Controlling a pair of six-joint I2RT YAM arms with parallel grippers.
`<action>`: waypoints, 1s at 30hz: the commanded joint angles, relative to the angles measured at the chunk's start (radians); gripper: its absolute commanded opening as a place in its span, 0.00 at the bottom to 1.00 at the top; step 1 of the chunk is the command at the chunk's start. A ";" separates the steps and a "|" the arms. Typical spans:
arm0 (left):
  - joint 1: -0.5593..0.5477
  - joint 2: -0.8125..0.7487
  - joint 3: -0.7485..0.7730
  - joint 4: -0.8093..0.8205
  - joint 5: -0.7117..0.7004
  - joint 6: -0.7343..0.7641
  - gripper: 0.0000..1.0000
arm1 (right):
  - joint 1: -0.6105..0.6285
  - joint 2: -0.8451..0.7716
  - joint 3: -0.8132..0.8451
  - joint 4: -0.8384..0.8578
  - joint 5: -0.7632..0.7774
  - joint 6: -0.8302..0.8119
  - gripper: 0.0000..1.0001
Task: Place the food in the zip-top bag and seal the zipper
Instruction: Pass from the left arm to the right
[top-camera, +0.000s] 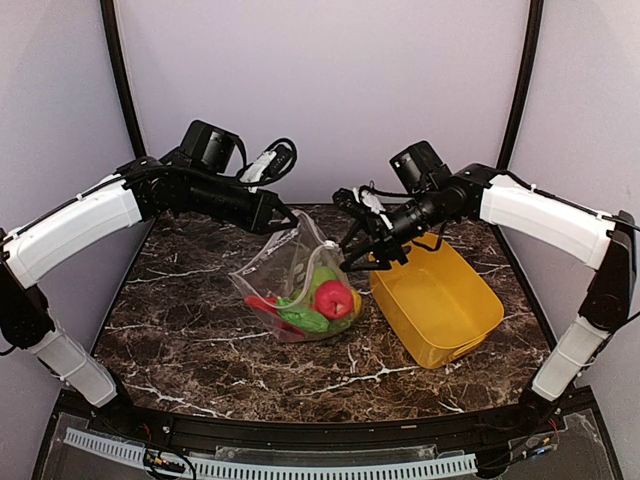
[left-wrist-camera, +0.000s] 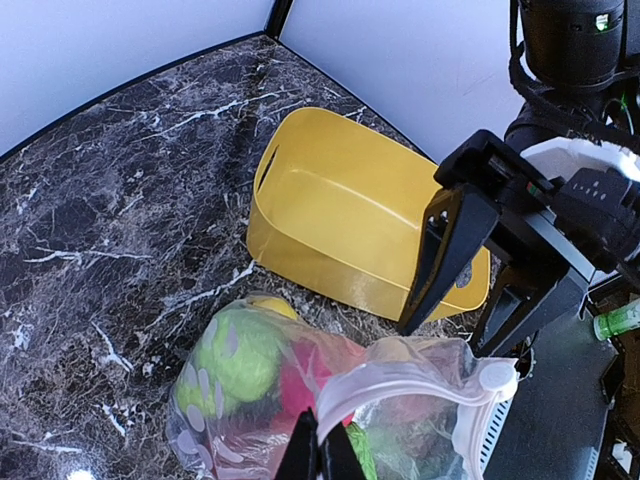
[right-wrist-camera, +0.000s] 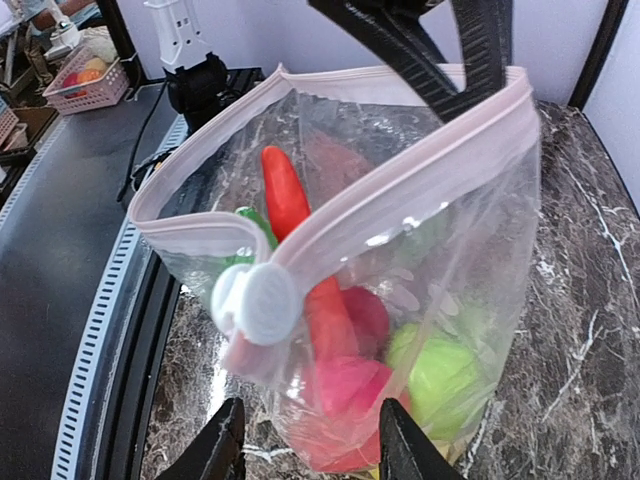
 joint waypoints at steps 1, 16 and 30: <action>-0.003 -0.007 -0.018 0.021 -0.018 -0.012 0.01 | 0.007 -0.027 0.066 0.052 0.110 0.083 0.43; -0.003 -0.005 -0.022 0.030 -0.022 -0.019 0.01 | 0.039 -0.026 0.092 0.029 0.105 0.066 0.37; -0.002 -0.001 -0.025 0.029 -0.050 -0.025 0.01 | 0.083 -0.034 0.094 -0.005 0.140 0.017 0.34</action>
